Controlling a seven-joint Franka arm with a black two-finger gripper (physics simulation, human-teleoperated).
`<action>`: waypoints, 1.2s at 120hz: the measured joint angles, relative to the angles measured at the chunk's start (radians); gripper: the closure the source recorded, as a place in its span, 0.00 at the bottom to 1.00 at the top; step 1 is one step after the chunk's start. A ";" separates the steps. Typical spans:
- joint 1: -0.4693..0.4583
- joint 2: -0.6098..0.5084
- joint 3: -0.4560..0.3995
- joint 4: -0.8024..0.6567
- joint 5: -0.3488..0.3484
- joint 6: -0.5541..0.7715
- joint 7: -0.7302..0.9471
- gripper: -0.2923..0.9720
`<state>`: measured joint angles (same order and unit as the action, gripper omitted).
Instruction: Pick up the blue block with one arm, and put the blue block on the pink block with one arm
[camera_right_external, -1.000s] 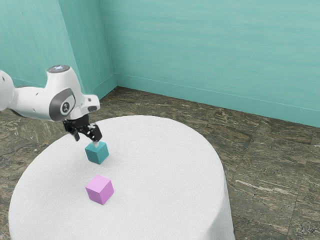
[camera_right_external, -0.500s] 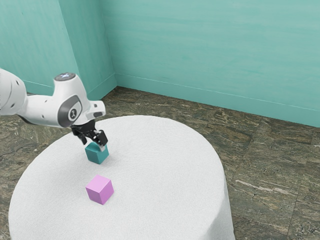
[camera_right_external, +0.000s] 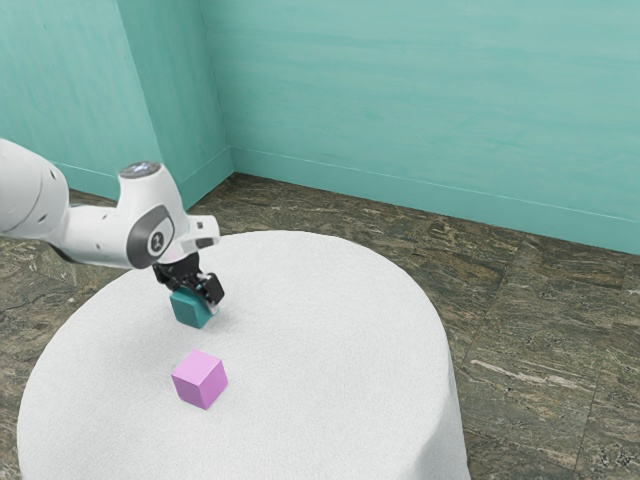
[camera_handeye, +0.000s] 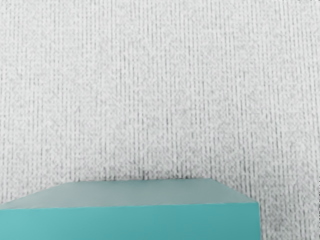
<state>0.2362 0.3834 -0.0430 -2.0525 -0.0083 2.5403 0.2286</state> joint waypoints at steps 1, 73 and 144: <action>0.000 -0.001 0.000 -0.001 -0.001 0.001 0.000 0.23; -0.034 -0.218 -0.005 -0.172 -0.022 0.019 -0.068 0.49; -0.066 -0.566 -0.109 -0.516 -0.021 0.014 -0.381 0.49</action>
<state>0.1706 -0.1826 -0.1517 -2.5689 -0.0288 2.5545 -0.1529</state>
